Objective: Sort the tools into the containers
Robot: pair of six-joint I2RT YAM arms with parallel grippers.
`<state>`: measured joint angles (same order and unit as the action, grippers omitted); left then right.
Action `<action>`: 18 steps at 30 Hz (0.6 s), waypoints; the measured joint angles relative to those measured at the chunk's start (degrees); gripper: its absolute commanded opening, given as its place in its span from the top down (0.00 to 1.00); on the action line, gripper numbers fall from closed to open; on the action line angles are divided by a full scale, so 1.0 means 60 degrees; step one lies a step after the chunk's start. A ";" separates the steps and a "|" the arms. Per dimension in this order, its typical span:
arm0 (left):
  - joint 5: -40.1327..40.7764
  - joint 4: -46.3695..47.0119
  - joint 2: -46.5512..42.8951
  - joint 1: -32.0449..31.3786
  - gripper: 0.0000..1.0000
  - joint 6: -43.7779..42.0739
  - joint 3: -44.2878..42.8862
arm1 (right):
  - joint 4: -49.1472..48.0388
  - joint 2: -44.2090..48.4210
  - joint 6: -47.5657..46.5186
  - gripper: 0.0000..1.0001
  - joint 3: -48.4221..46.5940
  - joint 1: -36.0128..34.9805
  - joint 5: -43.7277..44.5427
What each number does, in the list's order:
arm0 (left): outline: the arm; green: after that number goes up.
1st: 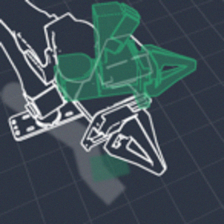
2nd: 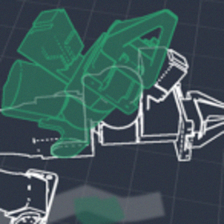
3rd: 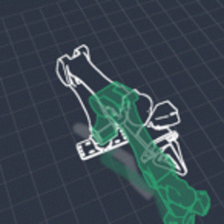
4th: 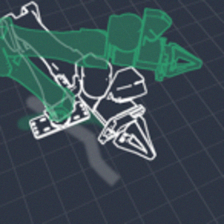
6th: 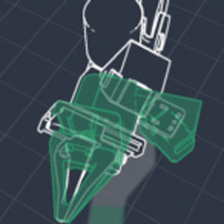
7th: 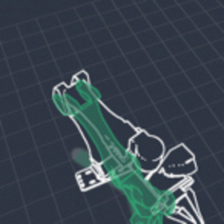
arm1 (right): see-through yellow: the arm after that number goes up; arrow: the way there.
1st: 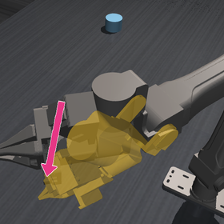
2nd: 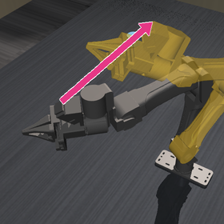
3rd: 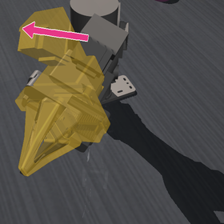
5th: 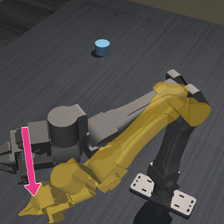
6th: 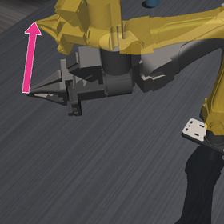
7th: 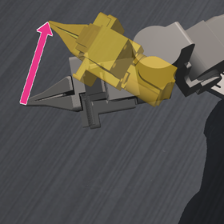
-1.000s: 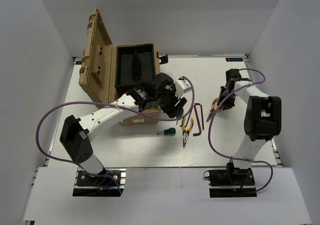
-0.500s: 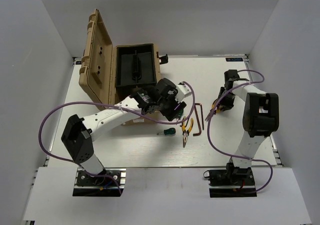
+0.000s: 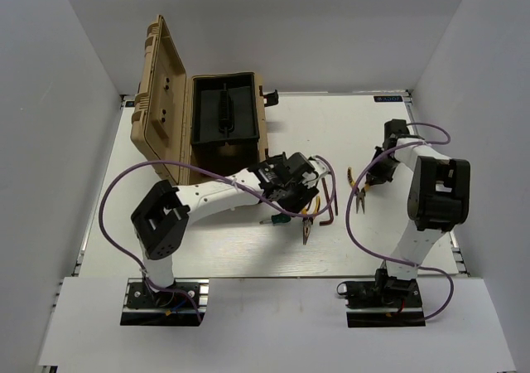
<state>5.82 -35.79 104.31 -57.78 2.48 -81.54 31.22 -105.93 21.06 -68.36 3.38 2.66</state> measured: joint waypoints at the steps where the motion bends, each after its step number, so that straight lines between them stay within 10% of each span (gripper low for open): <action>1: 0.0073 0.0044 0.0011 -0.0022 0.28 0.0117 0.0022 | 0.0007 0.0062 0.0000 1.00 0.0084 0.0066 -0.0146; 11: 0.0284 0.0652 -0.0029 -0.0259 0.26 0.0718 0.0084 | 0.0266 0.1071 -0.0127 1.00 0.0131 0.0375 -0.2004; 18: 0.0284 0.0452 -0.0291 -0.0532 0.53 0.0892 0.0080 | 0.0550 0.1417 -0.0226 1.00 -0.1519 -0.0044 -0.3515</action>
<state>7.53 -33.08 102.56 -60.97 7.84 -81.06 34.52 -97.43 19.70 -77.47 3.11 -18.44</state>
